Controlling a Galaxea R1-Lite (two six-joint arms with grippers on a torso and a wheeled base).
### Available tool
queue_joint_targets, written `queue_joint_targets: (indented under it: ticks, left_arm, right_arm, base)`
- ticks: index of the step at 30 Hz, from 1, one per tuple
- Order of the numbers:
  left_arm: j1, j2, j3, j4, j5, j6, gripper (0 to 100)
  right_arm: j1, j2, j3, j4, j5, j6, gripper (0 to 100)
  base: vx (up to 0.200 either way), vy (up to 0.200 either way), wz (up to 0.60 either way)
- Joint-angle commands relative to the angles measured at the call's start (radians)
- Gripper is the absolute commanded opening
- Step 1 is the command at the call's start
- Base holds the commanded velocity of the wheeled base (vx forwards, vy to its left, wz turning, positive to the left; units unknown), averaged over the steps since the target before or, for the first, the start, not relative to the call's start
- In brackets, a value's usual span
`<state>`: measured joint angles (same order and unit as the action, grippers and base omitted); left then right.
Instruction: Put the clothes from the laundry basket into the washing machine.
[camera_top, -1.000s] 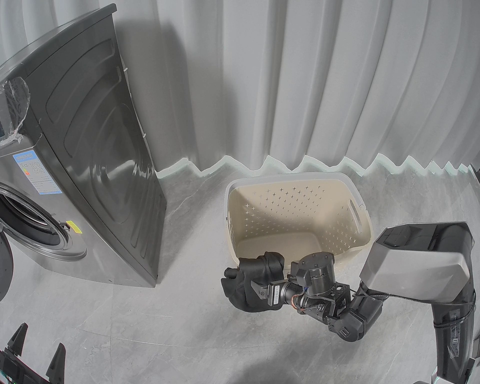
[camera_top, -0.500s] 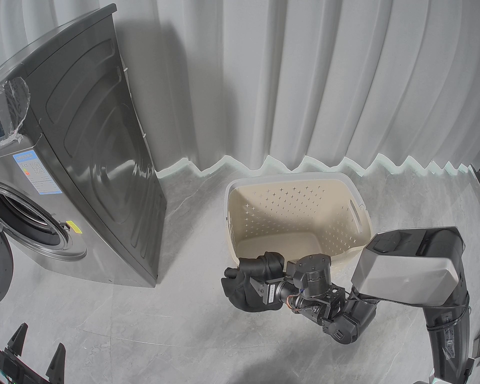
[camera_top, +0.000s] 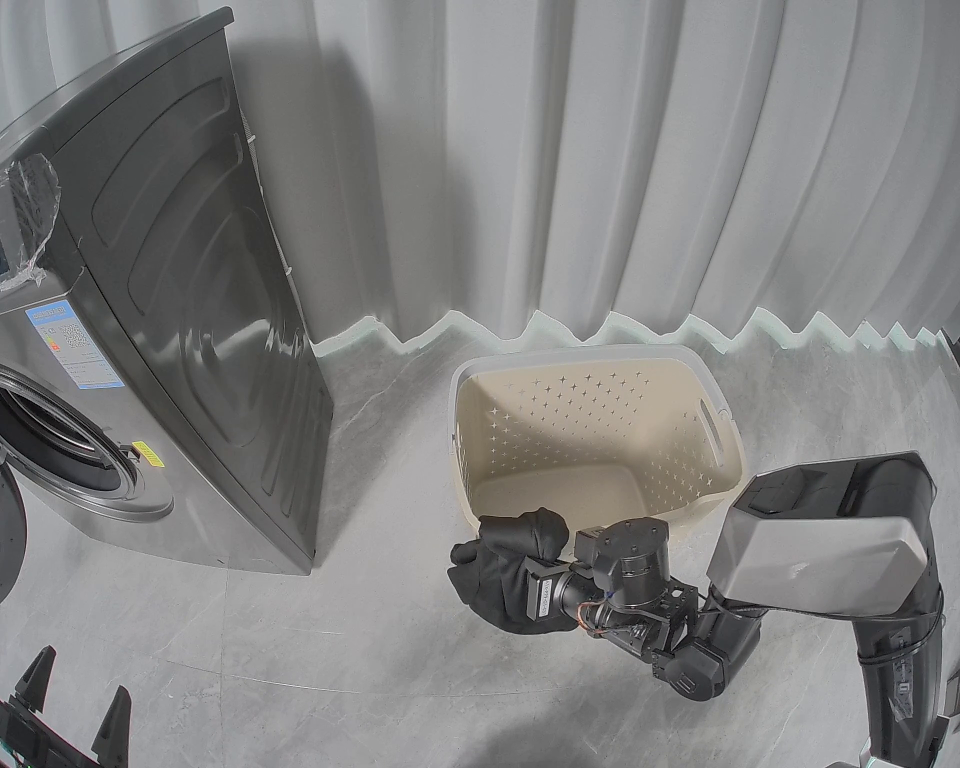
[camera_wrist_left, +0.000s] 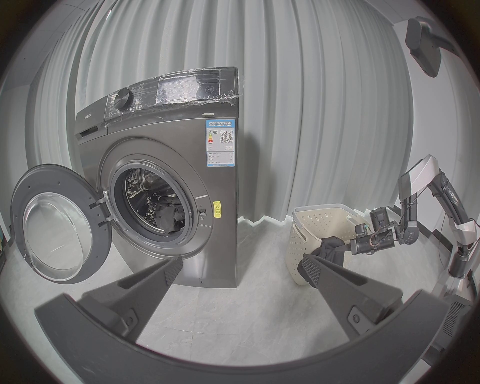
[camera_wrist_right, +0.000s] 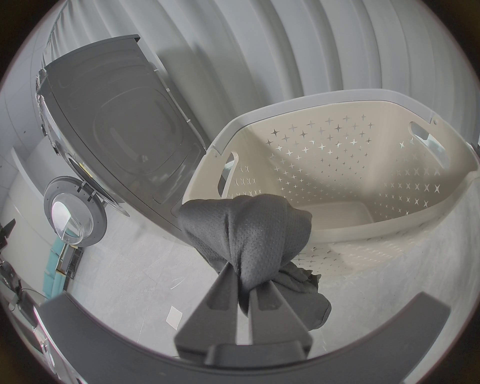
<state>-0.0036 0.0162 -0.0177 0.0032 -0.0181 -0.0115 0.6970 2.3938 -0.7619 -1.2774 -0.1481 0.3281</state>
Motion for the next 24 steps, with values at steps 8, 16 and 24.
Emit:
queue_joint_targets:
  ticks: [8,16,24]
  left_arm:
    - [0.001,-0.016,0.015,0.000,0.000,-0.001,100]
    - [0.001,-0.016,0.015,0.000,0.000,-0.001,100]
    - [0.001,-0.016,0.015,0.000,0.000,0.004,100]
  right_arm:
    - [0.010,-0.294,0.202,-0.040,-0.002,-0.058,0]
    - [0.048,-0.464,0.325,-0.148,0.021,-0.116,0]
    - [0.048,-0.579,0.337,-0.240,0.048,-0.172,0]
  base:
    - [0.000,0.000,0.00]
    - [0.000,0.000,0.00]
    - [0.000,0.000,0.00]
